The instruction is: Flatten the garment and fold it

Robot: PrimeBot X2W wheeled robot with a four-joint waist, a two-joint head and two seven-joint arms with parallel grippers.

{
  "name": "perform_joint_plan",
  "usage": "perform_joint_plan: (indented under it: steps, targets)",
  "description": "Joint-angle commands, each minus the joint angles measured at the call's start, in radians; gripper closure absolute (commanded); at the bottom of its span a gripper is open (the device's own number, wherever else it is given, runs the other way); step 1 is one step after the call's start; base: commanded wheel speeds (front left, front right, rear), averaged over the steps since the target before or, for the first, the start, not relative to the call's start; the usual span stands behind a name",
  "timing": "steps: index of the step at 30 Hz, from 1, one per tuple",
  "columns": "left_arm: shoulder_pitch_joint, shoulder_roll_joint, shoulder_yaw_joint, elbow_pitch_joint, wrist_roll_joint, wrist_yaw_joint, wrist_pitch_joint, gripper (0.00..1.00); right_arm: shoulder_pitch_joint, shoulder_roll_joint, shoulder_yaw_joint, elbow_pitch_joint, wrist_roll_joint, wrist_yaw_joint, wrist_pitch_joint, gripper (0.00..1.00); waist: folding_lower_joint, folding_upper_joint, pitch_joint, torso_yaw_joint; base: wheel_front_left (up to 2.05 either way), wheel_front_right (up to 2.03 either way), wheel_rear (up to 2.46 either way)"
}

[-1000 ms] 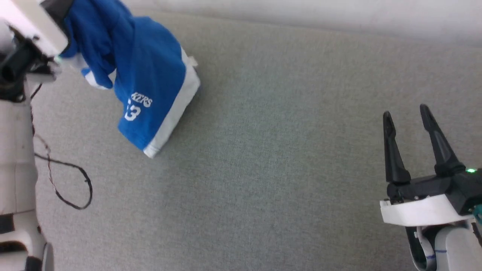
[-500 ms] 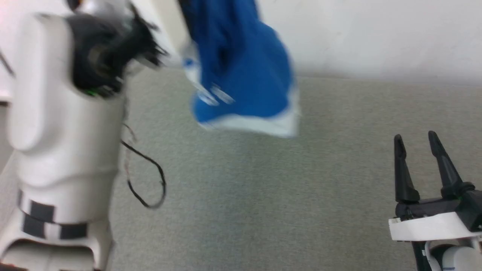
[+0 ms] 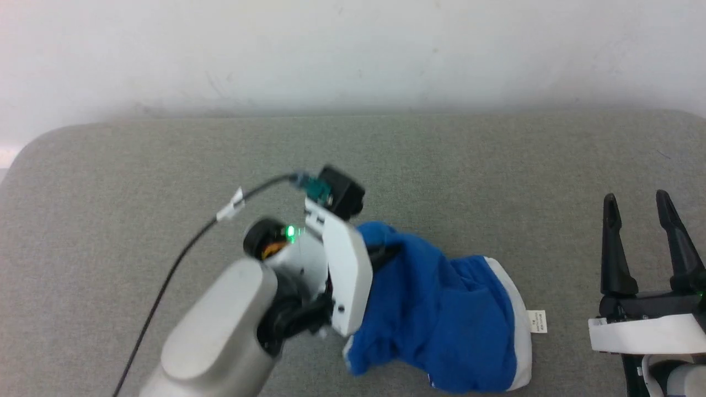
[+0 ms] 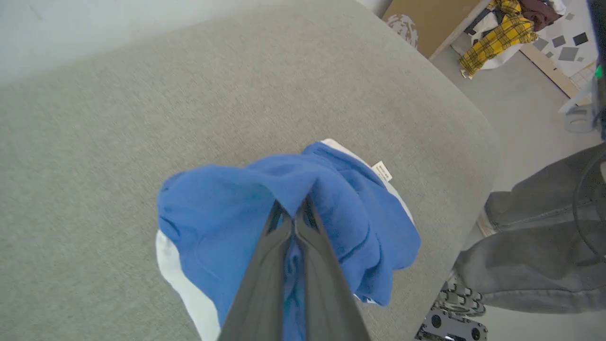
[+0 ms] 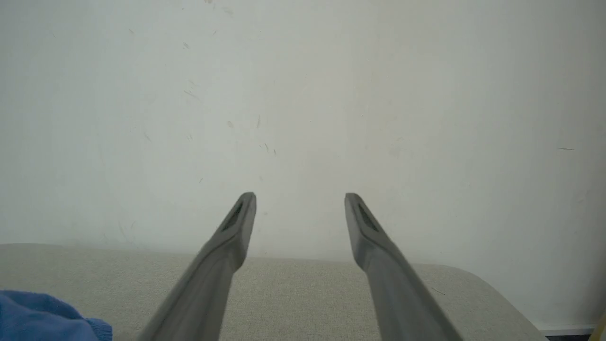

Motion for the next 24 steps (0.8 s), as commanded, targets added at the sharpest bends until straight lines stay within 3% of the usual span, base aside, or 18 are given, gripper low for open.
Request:
perform_joint_plan:
  steps: [1, 5, 7, 8, 13, 20, 24]
  targets:
    - [0.038, 0.007, -0.014, 0.028, 0.009, -0.006, -0.03, 1.0, -0.004, 0.001, 0.004, -0.006, -0.005, -0.001, -0.005, 0.0, 0.0, -0.0001, 0.019, -0.013, 0.0, 0.0, 0.0]
    - [0.1, 0.008, -0.043, 0.103, 0.033, -0.007, -0.119, 1.0, -0.01, 0.001, 0.005, -0.006, -0.004, -0.001, -0.005, 0.0, 0.0, -0.0001, 0.035, -0.009, 0.0, 0.0, 0.0]
    - [0.118, 0.003, -0.044, 0.12, 0.026, -0.007, -0.15, 0.3, -0.012, 0.001, -0.001, -0.003, -0.003, -0.001, -0.005, 0.0, 0.0, -0.0001, 0.036, -0.002, 0.0, 0.0, 0.0]
    - [0.123, 0.006, -0.043, 0.119, 0.022, -0.007, -0.16, 0.0, -0.012, 0.001, -0.004, -0.002, -0.002, -0.001, -0.005, 0.0, 0.0, -0.0001, 0.035, 0.002, 0.0, 0.0, 0.0]
    - [0.112, 0.032, 0.006, 0.074, -0.004, -0.002, -0.186, 0.0, -0.009, 0.001, -0.022, -0.003, -0.001, -0.001, -0.005, 0.0, 0.0, -0.0001, 0.032, 0.026, 0.0, 0.0, 0.0]
    - [0.006, 0.13, 0.153, -0.015, -0.015, 0.047, -0.201, 0.0, -0.026, 0.001, -0.004, -0.004, 0.01, -0.001, -0.005, 0.0, 0.0, -0.0001, 0.047, 0.029, 0.0, 0.0, 0.0]
    - [-0.048, 0.158, 0.153, -0.003, 0.009, 0.042, -0.187, 0.0, -0.038, 0.001, 0.006, -0.003, 0.015, -0.001, -0.005, 0.0, 0.0, -0.0001, 0.075, 0.01, 0.0, 0.0, 0.0]
